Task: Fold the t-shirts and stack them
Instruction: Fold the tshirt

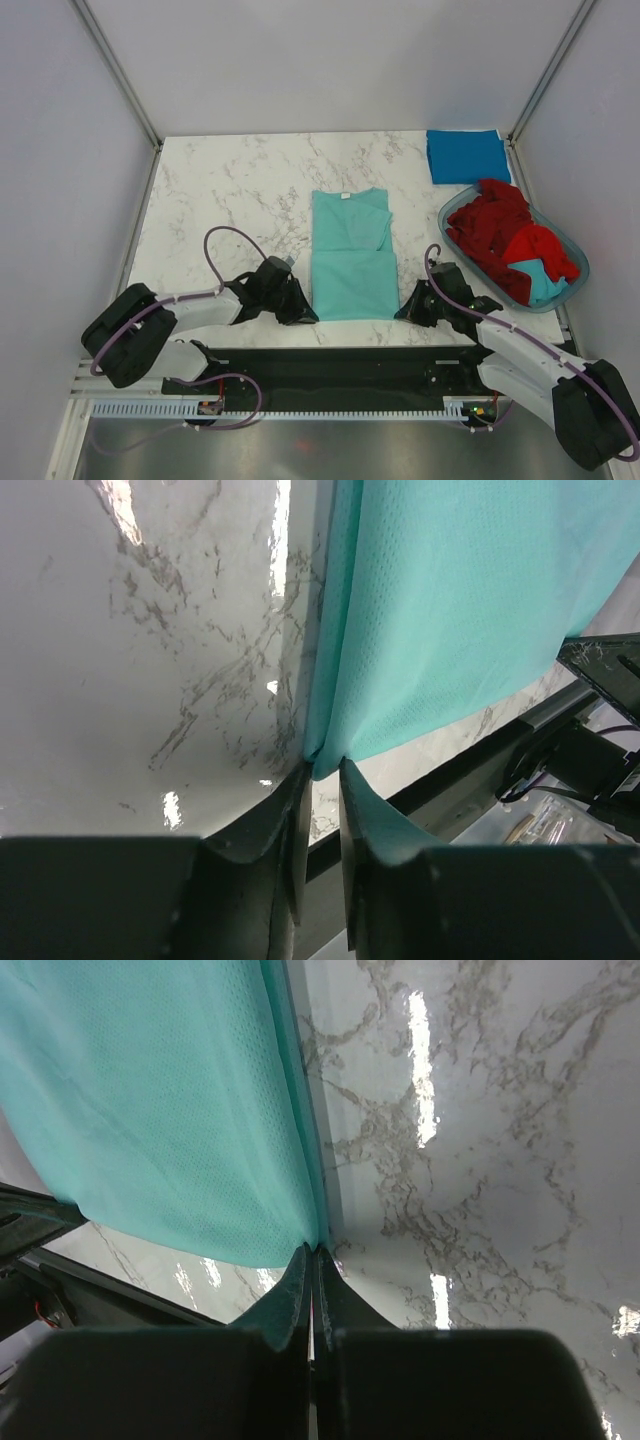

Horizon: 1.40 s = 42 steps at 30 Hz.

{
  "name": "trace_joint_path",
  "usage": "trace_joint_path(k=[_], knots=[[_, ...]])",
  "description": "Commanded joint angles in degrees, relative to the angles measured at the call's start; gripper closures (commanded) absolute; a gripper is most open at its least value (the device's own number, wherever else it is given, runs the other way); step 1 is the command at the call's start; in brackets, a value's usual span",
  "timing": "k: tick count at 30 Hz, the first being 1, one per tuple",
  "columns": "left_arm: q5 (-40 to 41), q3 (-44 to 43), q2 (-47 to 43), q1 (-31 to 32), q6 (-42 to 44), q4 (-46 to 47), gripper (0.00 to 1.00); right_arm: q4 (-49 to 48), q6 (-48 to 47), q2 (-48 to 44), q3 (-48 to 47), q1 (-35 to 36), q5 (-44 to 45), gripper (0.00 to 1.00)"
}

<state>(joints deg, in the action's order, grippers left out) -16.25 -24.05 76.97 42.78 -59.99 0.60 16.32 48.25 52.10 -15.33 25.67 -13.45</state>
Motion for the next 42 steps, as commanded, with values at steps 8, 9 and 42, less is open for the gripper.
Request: trace_joint_path(k=[8,9,42], knots=[[5.44,0.67,-1.46,0.28,-1.71,-2.18,0.98,1.43,-0.61,-1.82,-0.22,0.26,1.32,1.00],[5.09,0.85,-2.43,0.28,-1.97,-2.36,0.98,1.96,-0.87,-2.08,-0.66,0.34,1.41,1.00],[10.54,-24.98,-6.40,-2.17,8.47,-21.78,0.98,14.97,-10.18,4.32,-28.07,0.43,13.62,1.00]])
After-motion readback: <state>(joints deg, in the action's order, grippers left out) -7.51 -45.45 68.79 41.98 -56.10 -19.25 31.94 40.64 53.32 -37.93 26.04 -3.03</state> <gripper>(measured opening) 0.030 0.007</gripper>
